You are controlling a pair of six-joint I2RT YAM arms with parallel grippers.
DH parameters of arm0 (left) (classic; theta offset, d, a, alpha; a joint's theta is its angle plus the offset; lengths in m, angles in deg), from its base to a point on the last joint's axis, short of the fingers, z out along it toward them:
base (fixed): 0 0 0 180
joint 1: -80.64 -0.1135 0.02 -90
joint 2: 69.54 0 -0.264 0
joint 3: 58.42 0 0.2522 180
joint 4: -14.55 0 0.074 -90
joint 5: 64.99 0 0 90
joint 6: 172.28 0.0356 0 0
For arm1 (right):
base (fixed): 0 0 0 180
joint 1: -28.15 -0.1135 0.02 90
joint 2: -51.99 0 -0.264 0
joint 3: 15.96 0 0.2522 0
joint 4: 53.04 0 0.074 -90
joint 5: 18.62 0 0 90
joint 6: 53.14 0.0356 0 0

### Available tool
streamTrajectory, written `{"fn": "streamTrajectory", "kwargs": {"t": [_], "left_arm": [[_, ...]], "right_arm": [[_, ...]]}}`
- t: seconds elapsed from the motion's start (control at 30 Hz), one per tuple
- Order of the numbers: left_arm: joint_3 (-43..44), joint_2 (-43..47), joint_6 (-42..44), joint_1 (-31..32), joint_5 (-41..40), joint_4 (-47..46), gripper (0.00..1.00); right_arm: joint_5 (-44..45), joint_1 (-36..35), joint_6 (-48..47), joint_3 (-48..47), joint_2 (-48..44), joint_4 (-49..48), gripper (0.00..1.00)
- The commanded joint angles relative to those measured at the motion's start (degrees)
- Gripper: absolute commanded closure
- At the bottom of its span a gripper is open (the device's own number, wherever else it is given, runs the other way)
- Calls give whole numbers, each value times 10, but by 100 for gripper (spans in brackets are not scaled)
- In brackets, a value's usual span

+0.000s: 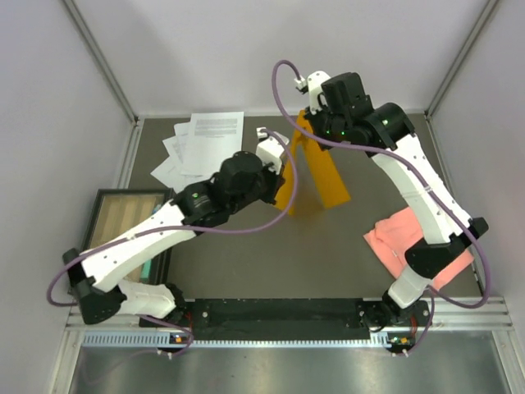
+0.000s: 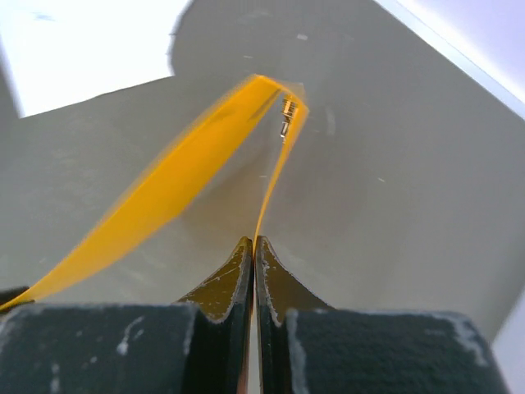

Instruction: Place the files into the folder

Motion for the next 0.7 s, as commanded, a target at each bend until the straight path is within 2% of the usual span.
{"fn": "streamTrajectory", "kwargs": {"t": [0.0, 0.17, 0.33, 0.53, 0.67], "left_arm": [[53, 64, 55, 1, 39, 62, 100], [62, 122, 40, 1, 28, 128, 100], [13, 180, 16, 0, 21, 124, 100], [-18, 176, 2, 1, 15, 100, 100], [18, 137, 14, 1, -4, 115, 98]], "right_arm": [[-84, -34, 22, -29, -38, 29, 100], [-225, -34, 84, 44, -83, 4, 100], [-331, -33, 134, 102, -108, -33, 100], [-339, -25, 163, 185, -121, -71, 100], [-381, 17, 192, 292, -153, -138, 100]]}}
